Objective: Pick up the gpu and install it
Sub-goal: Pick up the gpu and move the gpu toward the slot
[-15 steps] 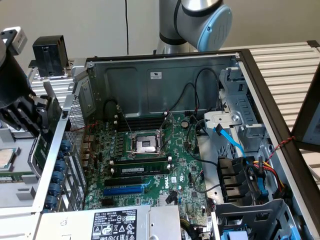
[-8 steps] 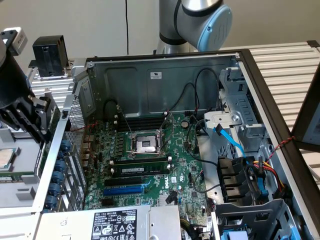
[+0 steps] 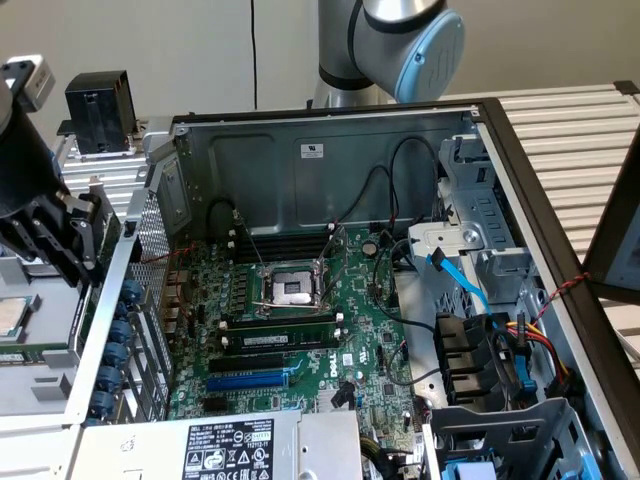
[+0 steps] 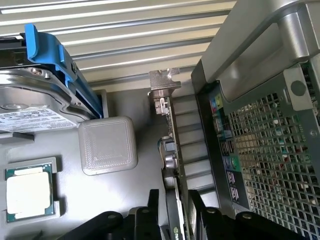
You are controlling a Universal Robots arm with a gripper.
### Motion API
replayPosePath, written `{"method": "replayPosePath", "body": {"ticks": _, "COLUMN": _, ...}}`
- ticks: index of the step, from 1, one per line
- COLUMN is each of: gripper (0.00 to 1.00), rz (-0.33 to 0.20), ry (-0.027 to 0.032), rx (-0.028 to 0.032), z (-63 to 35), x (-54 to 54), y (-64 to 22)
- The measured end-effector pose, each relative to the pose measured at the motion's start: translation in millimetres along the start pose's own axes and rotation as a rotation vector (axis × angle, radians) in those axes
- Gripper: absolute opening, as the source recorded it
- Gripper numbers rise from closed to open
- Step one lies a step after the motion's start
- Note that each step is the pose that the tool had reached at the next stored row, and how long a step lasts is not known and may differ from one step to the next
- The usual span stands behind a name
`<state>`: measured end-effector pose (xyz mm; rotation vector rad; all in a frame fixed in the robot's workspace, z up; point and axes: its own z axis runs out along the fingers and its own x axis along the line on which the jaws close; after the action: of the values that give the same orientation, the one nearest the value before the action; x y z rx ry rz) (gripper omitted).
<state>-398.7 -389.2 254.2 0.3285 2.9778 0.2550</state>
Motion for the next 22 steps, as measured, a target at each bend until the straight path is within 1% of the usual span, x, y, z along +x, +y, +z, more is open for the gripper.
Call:
{"method": "replayPosePath", "body": {"ticks": 1, "gripper": 0.44, "rz": 0.0, "ry": -0.0001, "rx": 0.0, "z": 0.0, "x": 0.0, "y": -0.3}}
{"method": "replayPosePath", "body": {"ticks": 3, "gripper": 0.44, "rz": 0.0, "ry": -0.0003, "rx": 0.0, "z": 0.5, "x": -0.2, "y": -1.1}}
{"method": "replayPosePath", "body": {"ticks": 4, "gripper": 0.51, "rz": 0.0, "ry": -0.0002, "rx": 0.0, "z": 1.7, "x": -0.1, "y": -1.7}}
{"method": "replayPosePath", "body": {"ticks": 9, "gripper": 0.51, "rz": -0.003, "ry": 0.0005, "rx": -0.0002, "z": 10.1, "x": 0.3, "y": -5.8}}
{"method": "replayPosePath", "body": {"ticks": 14, "gripper": 0.51, "rz": -0.038, "ry": 0.0069, "rx": -0.0044, "z": 17.8, "x": 1.0, "y": -7.2}}
{"method": "replayPosePath", "body": {"ticks": 16, "gripper": 0.51, "rz": -0.041, "ry": 0.0073, "rx": -0.0038, "z": 18.9, "x": 0.0, "y": -5.9}}
{"method": "replayPosePath", "body": {"ticks": 17, "gripper": 0.51, "rz": -0.041, "ry": 0.0071, "rx": -0.002, "z": 19.4, "x": -0.6, "y": -5.0}}
{"method": "replayPosePath", "body": {"ticks": 18, "gripper": 0.51, "rz": -0.042, "ry": 0.0062, "rx": 0.002, "z": 19.9, "x": -0.6, "y": -4.3}}
{"method": "replayPosePath", "body": {"ticks": 21, "gripper": 0.51, "rz": -0.044, "ry": 0.0031, "rx": 0.0178, "z": 21.7, "x": -0.4, "y": -4.0}}
{"method": "replayPosePath", "body": {"ticks": 22, "gripper": 0.51, "rz": -0.045, "ry": 0.0027, "rx": 0.0208, "z": 22.4, "x": -0.7, "y": -4.0}}
